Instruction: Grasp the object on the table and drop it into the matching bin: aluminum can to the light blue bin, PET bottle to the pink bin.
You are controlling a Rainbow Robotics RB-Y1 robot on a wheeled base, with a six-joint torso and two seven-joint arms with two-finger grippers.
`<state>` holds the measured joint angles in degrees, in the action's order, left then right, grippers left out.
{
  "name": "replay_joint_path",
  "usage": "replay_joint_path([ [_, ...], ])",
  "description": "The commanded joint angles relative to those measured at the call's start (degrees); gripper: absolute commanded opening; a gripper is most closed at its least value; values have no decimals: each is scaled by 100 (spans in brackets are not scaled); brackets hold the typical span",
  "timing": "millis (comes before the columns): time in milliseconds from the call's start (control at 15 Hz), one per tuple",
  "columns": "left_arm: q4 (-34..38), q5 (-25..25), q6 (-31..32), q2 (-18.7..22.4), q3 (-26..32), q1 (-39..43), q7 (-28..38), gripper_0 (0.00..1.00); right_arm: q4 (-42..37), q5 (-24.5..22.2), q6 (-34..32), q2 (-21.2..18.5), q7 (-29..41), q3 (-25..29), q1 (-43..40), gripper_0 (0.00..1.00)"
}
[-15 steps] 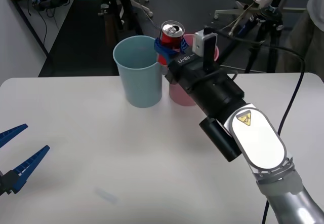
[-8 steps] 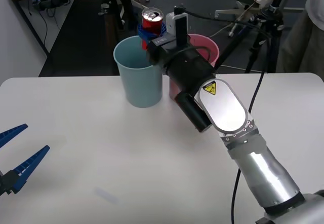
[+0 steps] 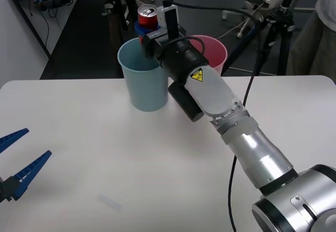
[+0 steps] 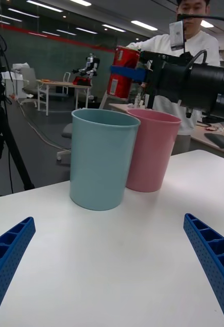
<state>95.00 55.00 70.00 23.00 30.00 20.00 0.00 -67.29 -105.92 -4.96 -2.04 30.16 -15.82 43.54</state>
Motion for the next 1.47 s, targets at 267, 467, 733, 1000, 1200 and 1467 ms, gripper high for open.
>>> replay_joint_path([
  [267, 0, 0, 0, 0, 0, 0, 0, 100, 348, -43, 100, 37, -11, 0, 199, 0],
  [467, 0, 0, 0, 0, 0, 0, 0, 100, 357, -43, 100, 37, -2, 8, 199, 49],
  [733, 0, 0, 0, 0, 0, 0, 0, 100, 357, -43, 109, 37, -72, 26, 190, 100],
  [1000, 0, 0, 0, 0, 0, 0, 0, 100, 348, -43, 135, 37, -72, 26, 190, 100],
  [1200, 0, 0, 0, 0, 0, 0, 0, 100, 348, -43, 135, 37, -72, 26, 190, 100],
  [1467, 0, 0, 0, 0, 0, 0, 0, 100, 348, -34, 135, 37, -90, 61, 182, 100],
])
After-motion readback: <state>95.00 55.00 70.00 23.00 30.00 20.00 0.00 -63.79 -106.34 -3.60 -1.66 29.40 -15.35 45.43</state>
